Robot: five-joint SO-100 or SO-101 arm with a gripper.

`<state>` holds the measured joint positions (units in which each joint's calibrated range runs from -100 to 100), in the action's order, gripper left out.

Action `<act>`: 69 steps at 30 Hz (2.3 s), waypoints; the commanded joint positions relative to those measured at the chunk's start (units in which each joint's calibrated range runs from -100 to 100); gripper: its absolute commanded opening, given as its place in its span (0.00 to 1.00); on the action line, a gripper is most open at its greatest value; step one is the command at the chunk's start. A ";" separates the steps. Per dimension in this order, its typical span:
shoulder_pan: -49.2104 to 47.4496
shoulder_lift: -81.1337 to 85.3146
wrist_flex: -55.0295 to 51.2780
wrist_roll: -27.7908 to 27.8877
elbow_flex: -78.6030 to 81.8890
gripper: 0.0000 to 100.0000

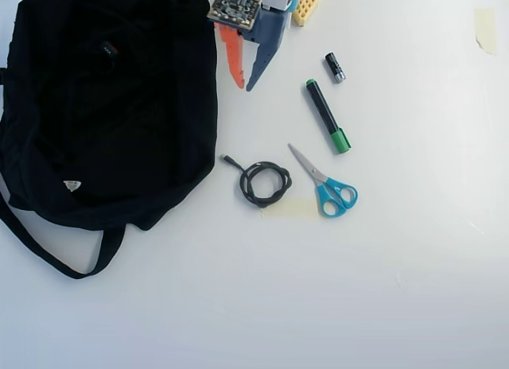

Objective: Put the bike light into the black bag

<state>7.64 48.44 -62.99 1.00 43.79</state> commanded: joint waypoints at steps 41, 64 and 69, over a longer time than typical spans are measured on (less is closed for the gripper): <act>-9.14 51.14 -9.02 0.99 55.49 0.02; -9.14 51.14 -9.02 0.99 55.49 0.02; -9.14 51.14 -9.02 0.99 55.49 0.02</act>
<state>-1.32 98.59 -69.94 1.78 97.96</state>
